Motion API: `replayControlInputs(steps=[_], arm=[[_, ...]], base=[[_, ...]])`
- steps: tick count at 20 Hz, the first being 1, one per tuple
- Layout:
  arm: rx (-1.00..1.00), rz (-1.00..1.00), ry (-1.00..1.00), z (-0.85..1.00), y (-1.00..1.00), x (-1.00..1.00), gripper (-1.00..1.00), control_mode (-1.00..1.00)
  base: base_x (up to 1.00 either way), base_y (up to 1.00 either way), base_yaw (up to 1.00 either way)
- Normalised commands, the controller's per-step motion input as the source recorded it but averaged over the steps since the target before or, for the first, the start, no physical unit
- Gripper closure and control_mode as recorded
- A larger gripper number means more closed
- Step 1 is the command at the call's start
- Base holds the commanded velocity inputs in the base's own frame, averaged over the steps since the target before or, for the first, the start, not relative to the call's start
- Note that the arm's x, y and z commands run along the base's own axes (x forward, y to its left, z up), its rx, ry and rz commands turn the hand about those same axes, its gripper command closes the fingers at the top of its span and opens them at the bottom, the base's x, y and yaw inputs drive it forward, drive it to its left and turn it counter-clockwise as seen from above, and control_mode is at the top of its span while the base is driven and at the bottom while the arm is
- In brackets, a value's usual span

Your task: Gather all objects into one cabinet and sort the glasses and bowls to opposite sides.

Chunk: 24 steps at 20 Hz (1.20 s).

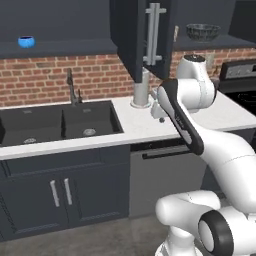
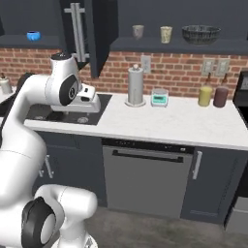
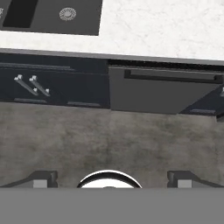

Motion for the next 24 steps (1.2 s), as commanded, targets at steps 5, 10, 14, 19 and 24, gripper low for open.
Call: replayControlInputs(steps=[5,10,14,19,24], arm=[[0.0,0.0,0.0,0.0,0.0,0.0,-1.0,1.0],[0.0,0.0,0.0,0.0,0.0,0.0,-1.0,1.0],[0.0,0.0,0.0,0.0,0.0,0.0,-1.0,1.0],[0.0,0.0,0.0,0.0,0.0,0.0,-1.0,1.0],[0.0,0.0,0.0,0.0,0.0,0.0,-1.0,1.0]], base=[[-0.33,0.8,-0.03],[-0.23,0.72,-0.03],[0.0,0.72,0.0],[0.14,0.4,0.0],[0.3,0.16,-0.02]])
